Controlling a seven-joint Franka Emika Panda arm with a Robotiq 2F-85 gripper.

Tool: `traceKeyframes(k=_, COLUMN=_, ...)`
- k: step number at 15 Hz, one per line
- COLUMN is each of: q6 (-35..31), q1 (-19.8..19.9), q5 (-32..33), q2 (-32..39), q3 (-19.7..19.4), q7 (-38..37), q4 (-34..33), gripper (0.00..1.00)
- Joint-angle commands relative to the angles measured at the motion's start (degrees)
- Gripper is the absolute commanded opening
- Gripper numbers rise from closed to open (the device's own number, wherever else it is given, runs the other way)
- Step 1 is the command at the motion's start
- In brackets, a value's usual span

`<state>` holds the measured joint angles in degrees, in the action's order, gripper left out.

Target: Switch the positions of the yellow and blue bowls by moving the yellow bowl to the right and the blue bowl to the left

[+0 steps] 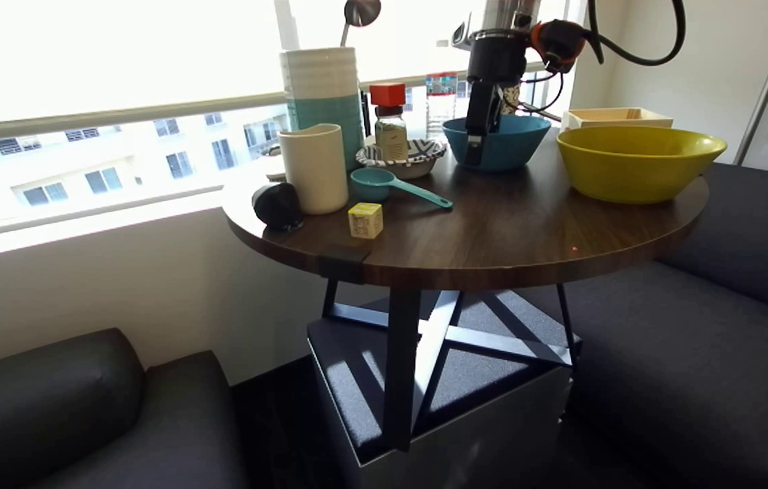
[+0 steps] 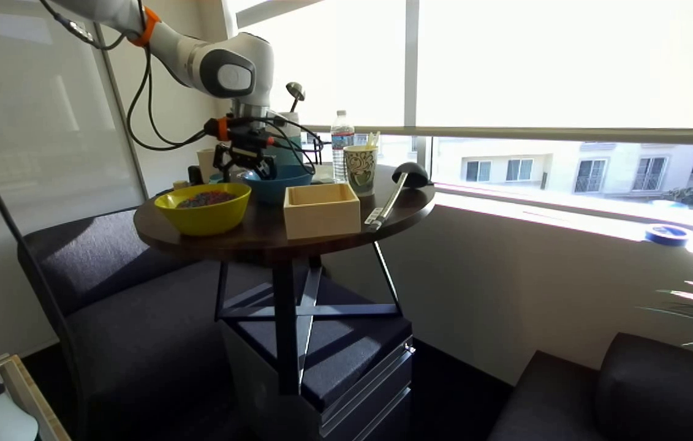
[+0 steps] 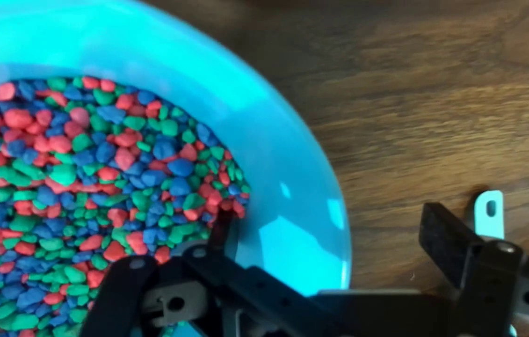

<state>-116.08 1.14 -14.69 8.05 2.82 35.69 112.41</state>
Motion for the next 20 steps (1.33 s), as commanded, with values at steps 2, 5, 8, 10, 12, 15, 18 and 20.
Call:
traceKeyframes(k=2, q6=1.9, q1=-0.4, q5=-0.5, q2=-4.1, q3=0.3, q7=-0.9, q4=3.9, gripper=1.0)
traceKeyframes(k=5, q6=3.7, q1=-1.0, q5=-0.1, q2=-5.1, q3=0.4, q7=-0.3, q4=4.9, gripper=1.0)
traceKeyframes(k=8, q6=4.9, q1=-1.8, q5=0.6, q2=-5.5, q3=0.8, q7=0.0, q4=5.0, gripper=1.0)
traceKeyframes(k=10, q6=5.7, q1=-2.3, q5=0.9, q2=-5.7, q3=1.0, q7=0.1, q4=5.1, gripper=1.0)
traceKeyframes(k=12, q6=6.5, q1=-2.6, q5=1.0, q2=-6.0, q3=1.2, q7=0.1, q4=5.4, gripper=1.0)
traceKeyframes(k=15, q6=7.6, q1=-3.2, q5=0.8, q2=-6.2, q3=1.5, q7=0.5, q4=5.8, gripper=1.0)
traceKeyframes(k=18, q6=8.0, q1=-3.8, q5=1.1, q2=-6.1, q3=1.9, q7=0.6, q4=5.8, gripper=1.0)
traceKeyframes(k=20, q6=8.2, q1=-4.1, q5=1.5, q2=-6.1, q3=2.2, q7=0.5, q4=5.8, gripper=1.0)
